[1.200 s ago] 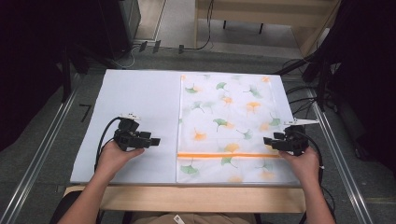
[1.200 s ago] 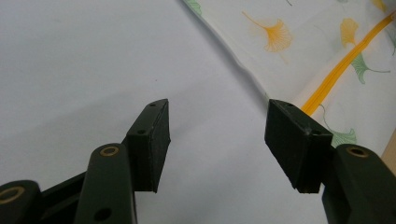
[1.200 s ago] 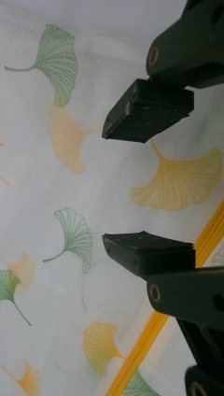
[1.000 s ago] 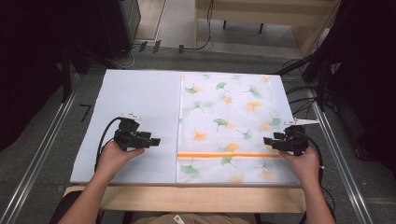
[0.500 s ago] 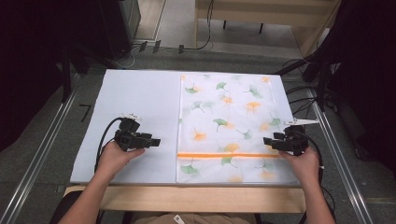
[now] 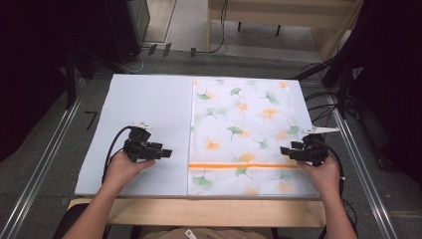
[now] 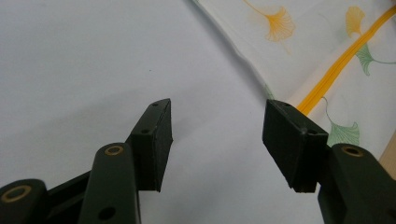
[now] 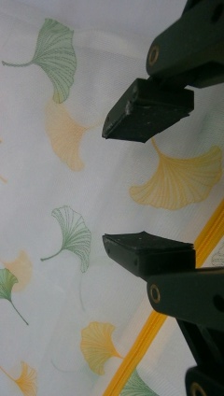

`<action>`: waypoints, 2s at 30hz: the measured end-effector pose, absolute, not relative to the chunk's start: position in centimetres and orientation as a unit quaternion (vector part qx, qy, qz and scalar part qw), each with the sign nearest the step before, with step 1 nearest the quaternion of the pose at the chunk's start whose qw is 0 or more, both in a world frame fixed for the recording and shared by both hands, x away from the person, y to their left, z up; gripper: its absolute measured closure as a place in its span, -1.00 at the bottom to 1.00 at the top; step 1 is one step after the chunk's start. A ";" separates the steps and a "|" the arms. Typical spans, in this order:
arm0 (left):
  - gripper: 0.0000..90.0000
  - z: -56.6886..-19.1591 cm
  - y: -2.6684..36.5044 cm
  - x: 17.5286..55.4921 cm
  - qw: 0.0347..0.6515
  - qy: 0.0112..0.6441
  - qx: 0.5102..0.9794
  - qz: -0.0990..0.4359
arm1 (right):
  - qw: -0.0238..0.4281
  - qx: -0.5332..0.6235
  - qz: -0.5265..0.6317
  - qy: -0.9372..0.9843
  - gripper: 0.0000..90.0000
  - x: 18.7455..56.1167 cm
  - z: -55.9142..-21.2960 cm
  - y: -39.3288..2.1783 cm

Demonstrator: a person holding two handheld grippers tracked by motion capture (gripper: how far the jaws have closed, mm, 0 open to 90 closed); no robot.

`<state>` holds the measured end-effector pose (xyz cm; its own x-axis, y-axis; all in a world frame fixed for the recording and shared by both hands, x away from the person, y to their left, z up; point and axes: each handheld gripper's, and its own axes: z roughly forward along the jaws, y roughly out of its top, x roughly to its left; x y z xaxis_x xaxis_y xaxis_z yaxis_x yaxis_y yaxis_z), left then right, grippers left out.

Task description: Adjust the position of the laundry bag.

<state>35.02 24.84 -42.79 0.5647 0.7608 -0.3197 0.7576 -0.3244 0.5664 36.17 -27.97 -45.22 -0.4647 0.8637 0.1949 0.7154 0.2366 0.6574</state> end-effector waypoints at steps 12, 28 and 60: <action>-0.03 -42.7 24.5 35.0 0.349 0.471 0.810 -0.005 | 0.104 0.505 0.348 0.783 -0.02 36.2 -45.3 -27.9; 0.14 -42.5 22.9 34.9 0.365 0.460 0.809 -0.010 | 0.105 0.508 0.354 0.778 -0.02 36.2 -45.2 -28.4; 0.20 -45.2 16.8 37.1 0.319 0.439 0.840 0.006 | 0.125 0.570 0.326 0.744 0.16 36.8 -47.4 -32.4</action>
<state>37.06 16.76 -45.23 0.6142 0.7415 -0.2700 0.7339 -0.4110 0.5409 36.78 -32.43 -47.36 -0.3183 0.9296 0.1856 0.7668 0.1374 0.6270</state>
